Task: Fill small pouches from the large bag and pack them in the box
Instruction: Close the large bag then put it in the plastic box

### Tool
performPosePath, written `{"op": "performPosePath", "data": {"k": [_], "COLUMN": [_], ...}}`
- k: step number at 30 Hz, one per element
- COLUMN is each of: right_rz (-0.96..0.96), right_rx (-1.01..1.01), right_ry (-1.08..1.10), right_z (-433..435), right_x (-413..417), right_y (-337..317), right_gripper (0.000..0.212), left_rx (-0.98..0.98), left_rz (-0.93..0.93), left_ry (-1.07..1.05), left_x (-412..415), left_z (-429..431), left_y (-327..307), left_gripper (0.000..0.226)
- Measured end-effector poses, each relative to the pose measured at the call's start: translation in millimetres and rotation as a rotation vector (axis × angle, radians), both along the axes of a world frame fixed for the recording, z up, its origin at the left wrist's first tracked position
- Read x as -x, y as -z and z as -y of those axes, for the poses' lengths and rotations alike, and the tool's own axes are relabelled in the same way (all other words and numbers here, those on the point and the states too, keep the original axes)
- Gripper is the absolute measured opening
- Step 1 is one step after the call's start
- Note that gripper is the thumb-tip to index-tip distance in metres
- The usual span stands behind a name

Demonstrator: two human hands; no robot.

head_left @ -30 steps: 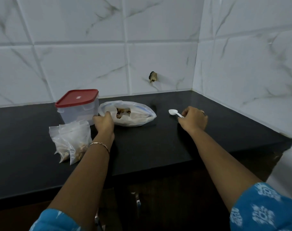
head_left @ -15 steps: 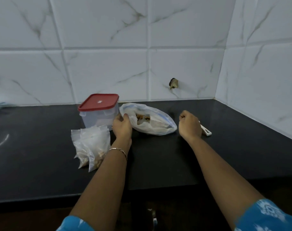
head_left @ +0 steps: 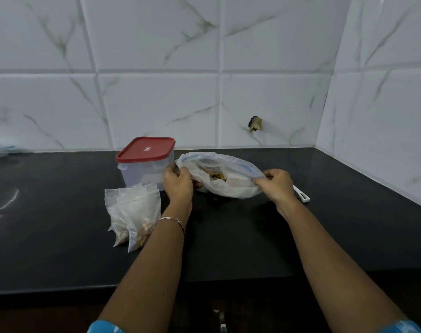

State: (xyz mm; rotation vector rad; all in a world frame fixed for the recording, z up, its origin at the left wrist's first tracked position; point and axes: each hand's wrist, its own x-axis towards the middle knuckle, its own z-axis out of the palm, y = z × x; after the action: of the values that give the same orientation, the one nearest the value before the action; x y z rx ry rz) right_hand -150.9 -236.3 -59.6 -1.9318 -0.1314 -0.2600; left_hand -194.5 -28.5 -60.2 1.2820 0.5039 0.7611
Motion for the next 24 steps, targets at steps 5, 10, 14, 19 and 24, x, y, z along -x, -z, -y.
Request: {"op": "performPosePath", "data": {"k": [5, 10, 14, 19, 24], "right_rz": [-0.319, -0.370, -0.352, -0.238, -0.089], "right_rx": [-0.649, -0.866, -0.868, -0.721, -0.563], "right_ry": [-0.116, -0.326, -0.326, -0.280, -0.087], "right_z": [3.7, 11.1, 12.4, 6.8, 3.0], "right_x": [6.3, 7.8, 2.1, -8.1, -15.8], "right_y": [-11.3, -26.9, -53.0, -84.4, -107.7], "right_gripper": [0.013, 0.027, 0.019, 0.010, 0.015], "left_rx": [0.033, 0.125, 0.226, 0.227, 0.128], "left_rz": [0.016, -0.015, 0.029, -0.038, -0.030], "left_ry": [0.059, 0.208, 0.316, 0.366, 0.374], "left_x": [0.9, 2.0, 5.8, 8.5, 14.4], "left_z": [0.8, 0.6, -1.3, -8.9, -13.1], "left_y": [-0.3, -13.6, -42.2, -74.0, -89.6], "left_gripper": [0.025, 0.032, 0.022, 0.010, 0.015]}}
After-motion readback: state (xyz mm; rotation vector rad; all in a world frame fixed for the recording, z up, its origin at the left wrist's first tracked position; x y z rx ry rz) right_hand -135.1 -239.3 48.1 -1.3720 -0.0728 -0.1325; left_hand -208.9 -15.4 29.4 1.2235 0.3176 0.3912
